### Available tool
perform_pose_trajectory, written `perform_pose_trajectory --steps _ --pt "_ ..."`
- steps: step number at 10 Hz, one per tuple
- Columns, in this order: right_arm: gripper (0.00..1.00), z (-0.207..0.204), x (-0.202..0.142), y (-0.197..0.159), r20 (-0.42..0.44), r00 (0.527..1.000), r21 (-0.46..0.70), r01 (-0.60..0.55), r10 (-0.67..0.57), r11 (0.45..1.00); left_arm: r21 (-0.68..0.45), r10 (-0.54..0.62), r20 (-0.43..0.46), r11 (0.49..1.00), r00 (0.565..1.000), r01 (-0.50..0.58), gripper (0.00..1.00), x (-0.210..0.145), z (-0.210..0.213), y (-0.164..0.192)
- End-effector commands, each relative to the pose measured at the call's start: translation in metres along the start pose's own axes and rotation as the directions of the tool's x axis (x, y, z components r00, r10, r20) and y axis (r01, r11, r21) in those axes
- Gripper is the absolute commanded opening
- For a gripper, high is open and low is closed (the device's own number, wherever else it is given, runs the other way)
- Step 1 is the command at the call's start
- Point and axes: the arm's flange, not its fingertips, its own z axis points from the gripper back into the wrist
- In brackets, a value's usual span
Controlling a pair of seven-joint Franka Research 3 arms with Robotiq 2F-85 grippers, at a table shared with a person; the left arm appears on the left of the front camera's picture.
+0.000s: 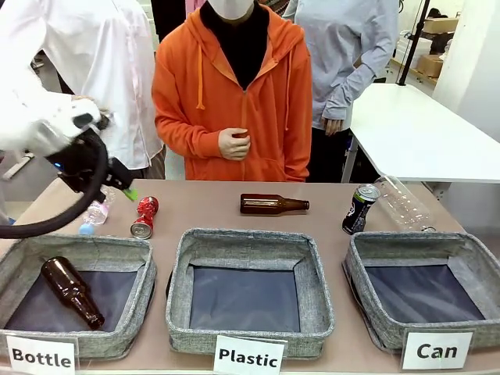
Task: Sort the can waste into the basket.
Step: Pick up the can waste from the table and place it in the right Fabric basket.
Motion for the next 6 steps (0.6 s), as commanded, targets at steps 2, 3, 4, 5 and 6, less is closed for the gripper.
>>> perform_pose_trajectory --steps 2,3,4,5,6 --pt "1.0 0.0 0.002 -0.001 0.019 1.0 0.023 -0.026 0.026 0.999 0.155 0.071 -0.006 0.985 0.997 -0.069 1.0 0.028 -0.058 0.005" --pt "1.0 0.0 0.002 -0.001 0.019 1.0 0.023 -0.026 0.026 0.999 0.182 0.079 0.009 0.98 0.997 -0.079 1.0 0.034 -0.077 0.006" --pt "1.0 0.0 0.002 -0.001 0.019 1.0 0.023 -0.026 0.026 0.999 0.202 0.089 0.028 0.975 0.996 -0.093 1.0 0.041 -0.092 0.006" --pt "1.0 0.0 0.002 -0.001 0.019 1.0 0.023 -0.026 0.026 0.999 0.228 0.102 0.04 0.968 0.994 -0.109 1.0 0.047 -0.104 0.008" --pt "1.0 0.0 0.002 -0.001 0.019 1.0 0.023 -0.026 0.026 0.999 0.26 0.111 0.04 0.958 0.993 -0.118 1.0 0.051 -0.115 0.011"
